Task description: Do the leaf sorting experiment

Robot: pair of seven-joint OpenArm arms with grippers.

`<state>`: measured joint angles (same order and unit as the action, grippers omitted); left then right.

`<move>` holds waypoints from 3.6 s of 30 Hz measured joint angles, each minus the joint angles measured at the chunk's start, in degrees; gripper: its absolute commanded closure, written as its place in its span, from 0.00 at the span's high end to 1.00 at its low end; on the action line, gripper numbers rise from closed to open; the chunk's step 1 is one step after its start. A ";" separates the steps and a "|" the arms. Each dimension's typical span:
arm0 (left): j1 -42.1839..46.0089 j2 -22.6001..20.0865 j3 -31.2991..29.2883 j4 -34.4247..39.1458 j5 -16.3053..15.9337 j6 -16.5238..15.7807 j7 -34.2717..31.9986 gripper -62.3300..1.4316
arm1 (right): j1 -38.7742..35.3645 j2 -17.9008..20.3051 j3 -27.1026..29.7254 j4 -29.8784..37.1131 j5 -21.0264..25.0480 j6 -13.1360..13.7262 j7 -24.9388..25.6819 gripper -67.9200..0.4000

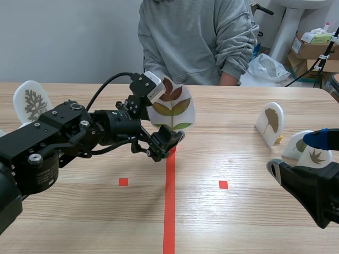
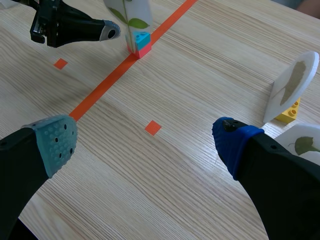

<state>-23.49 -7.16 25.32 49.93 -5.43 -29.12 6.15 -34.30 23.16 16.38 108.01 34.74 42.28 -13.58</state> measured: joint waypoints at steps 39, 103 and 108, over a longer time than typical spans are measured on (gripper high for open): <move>18.40 -2.56 -12.48 29.51 -6.64 -0.07 4.94 0.08 | 0.00 0.02 0.00 0.00 0.00 0.00 0.00 0.81; 22.40 -6.34 -42.75 11.76 -3.80 12.63 -1.33 0.74 | 1.40 0.00 0.00 0.00 -0.68 0.00 -3.26 0.81; 25.83 -6.51 -42.75 11.98 -4.20 11.30 -3.41 0.74 | 1.40 0.00 0.00 0.00 -0.68 0.00 -3.26 0.81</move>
<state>2.35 -13.67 -17.43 61.91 -9.63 -17.82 2.74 -32.91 23.16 16.38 108.01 34.06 42.28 -16.84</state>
